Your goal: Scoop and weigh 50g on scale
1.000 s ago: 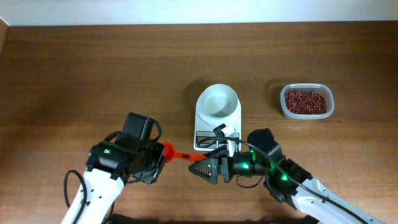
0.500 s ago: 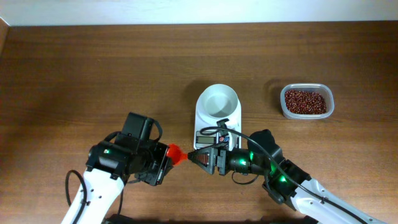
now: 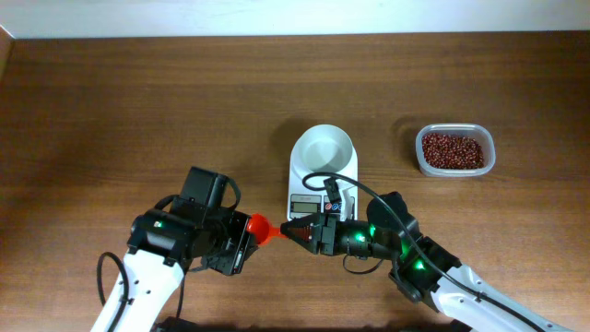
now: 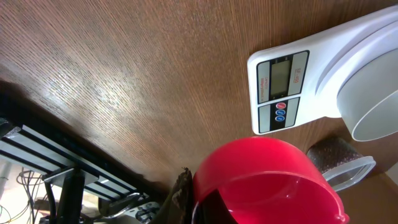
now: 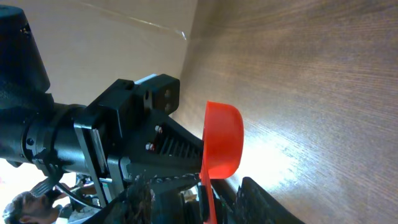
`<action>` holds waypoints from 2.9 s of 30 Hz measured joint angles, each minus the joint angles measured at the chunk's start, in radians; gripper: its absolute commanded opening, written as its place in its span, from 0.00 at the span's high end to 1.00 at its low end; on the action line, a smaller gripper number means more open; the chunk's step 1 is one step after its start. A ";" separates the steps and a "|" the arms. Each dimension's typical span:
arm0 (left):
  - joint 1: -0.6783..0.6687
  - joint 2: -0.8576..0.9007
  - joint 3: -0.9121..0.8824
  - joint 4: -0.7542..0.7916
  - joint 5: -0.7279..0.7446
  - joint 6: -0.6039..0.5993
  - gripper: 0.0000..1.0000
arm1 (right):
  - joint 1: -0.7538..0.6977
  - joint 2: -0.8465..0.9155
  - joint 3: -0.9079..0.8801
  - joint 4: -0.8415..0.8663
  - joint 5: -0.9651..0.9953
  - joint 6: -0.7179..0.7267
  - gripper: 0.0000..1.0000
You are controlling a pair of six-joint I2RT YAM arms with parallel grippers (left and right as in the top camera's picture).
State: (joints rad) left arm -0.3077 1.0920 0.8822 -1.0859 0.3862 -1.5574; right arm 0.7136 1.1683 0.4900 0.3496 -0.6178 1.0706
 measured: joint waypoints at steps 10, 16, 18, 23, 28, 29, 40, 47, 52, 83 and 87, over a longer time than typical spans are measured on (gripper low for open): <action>0.000 0.000 0.000 0.000 -0.001 -0.007 1.00 | 0.011 0.000 0.000 0.000 -0.037 0.045 0.62; 0.000 0.000 0.000 0.000 0.000 -0.007 1.00 | 0.023 0.000 0.000 0.000 -0.038 0.068 0.65; 0.000 0.000 0.000 0.000 0.000 -0.007 1.00 | 0.023 0.000 0.000 0.000 -0.037 0.071 0.65; 0.000 0.000 0.000 0.000 0.000 -0.007 1.00 | 0.023 0.000 0.000 0.000 -0.033 0.074 0.65; 0.000 0.000 0.000 -0.002 0.000 -0.010 1.00 | 0.023 0.000 0.000 0.000 -0.017 0.074 0.65; 0.000 0.000 0.000 -0.003 -0.001 -0.010 1.00 | 0.023 0.000 0.000 0.000 -0.010 0.074 0.65; -0.008 0.000 0.000 -0.009 0.000 -0.010 1.00 | 0.024 0.000 0.000 -0.001 0.000 0.074 0.71; -0.008 0.000 0.000 -0.011 0.000 -0.010 1.00 | 0.024 0.001 0.000 -0.005 0.001 0.074 0.78; -0.008 0.000 0.000 -0.012 0.000 -0.010 1.00 | 0.024 0.001 0.000 -0.005 0.001 0.074 0.85; -0.008 0.000 0.000 -0.013 -0.043 0.093 1.00 | 0.025 0.002 0.000 -0.027 -0.015 0.076 0.80; -0.008 0.000 0.000 -0.013 -0.046 0.100 1.00 | 0.025 0.002 0.000 -0.027 -0.020 0.076 0.80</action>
State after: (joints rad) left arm -0.3153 1.0920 0.8822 -1.0985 0.3401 -1.4578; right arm 0.7387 1.1702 0.4900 0.3225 -0.6376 1.1461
